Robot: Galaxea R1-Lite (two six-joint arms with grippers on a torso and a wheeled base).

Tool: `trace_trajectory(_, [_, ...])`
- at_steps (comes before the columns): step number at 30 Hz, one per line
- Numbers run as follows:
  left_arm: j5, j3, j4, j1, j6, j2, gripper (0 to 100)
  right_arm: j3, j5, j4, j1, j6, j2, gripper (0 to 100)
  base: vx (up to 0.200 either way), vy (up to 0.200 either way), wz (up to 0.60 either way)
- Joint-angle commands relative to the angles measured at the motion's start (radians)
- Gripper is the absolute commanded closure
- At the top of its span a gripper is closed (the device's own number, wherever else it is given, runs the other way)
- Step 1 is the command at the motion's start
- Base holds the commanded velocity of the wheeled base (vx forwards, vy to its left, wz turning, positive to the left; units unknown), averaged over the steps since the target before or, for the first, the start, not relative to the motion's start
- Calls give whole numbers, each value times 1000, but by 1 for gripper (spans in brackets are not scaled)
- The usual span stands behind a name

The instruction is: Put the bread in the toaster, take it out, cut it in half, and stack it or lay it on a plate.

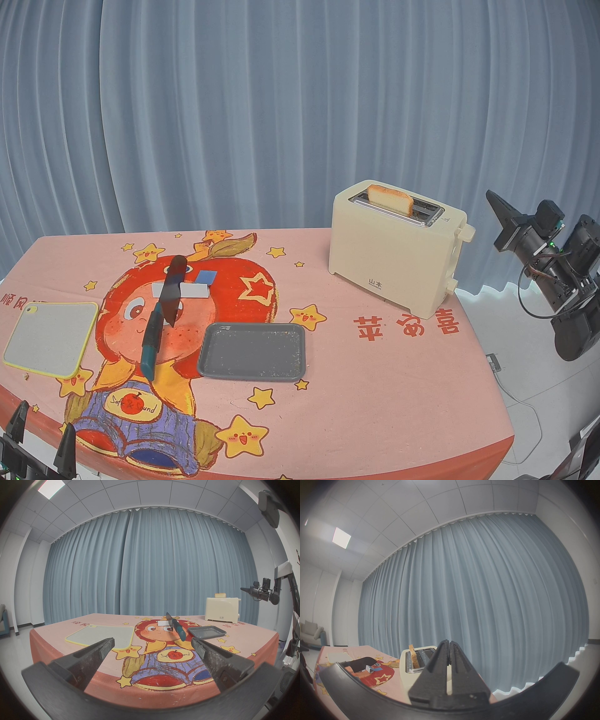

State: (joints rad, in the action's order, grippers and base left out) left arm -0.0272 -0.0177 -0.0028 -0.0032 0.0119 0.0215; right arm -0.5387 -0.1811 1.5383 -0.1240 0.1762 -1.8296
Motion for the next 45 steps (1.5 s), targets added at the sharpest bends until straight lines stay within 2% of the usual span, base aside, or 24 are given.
trace_trajectory(1, [0, 18, 0, 0, 0, 2, 0, 5, 2, 26, -3, -18, -96, 100, 0, 0, 0])
trace_trajectory(45, [0, 18, 0, 0, 2, 2, 0, 68, 5, 25, -17, -70, -155, 100, 0, 0, 0])
